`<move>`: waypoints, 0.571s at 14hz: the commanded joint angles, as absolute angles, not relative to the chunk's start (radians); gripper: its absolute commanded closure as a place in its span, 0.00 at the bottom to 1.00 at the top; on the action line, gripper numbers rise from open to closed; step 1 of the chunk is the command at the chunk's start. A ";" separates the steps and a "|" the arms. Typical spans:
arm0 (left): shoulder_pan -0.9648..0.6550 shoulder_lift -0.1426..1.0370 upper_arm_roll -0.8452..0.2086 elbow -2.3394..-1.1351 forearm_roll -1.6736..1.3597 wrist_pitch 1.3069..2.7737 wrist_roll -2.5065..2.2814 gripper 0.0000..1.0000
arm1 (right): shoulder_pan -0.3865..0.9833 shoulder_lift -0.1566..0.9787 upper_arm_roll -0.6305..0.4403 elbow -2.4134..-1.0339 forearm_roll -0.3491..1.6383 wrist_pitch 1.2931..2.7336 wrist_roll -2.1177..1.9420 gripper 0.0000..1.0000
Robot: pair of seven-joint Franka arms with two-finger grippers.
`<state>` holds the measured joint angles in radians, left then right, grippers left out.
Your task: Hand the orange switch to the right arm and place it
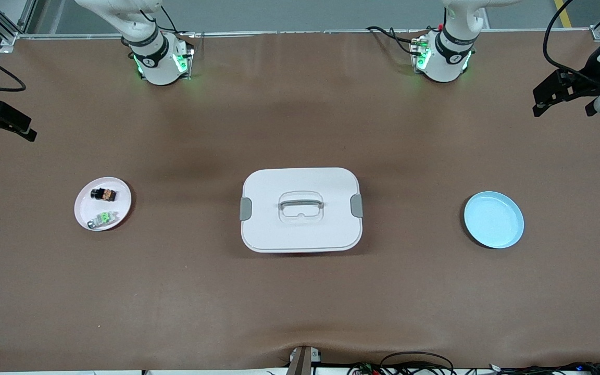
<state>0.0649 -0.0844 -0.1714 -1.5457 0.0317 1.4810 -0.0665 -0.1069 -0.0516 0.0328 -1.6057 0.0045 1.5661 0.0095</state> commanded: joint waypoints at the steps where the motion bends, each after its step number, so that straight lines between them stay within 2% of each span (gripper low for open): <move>1: 0.071 -0.092 -0.167 -1.542 0.009 1.465 -0.040 0.00 | -0.120 -0.043 0.041 -1.580 0.005 1.551 0.000 0.00; 8: 0.069 -0.063 -0.172 -1.505 0.017 1.468 -0.058 0.00 | -0.120 -0.043 0.041 -1.578 0.003 1.554 0.000 0.00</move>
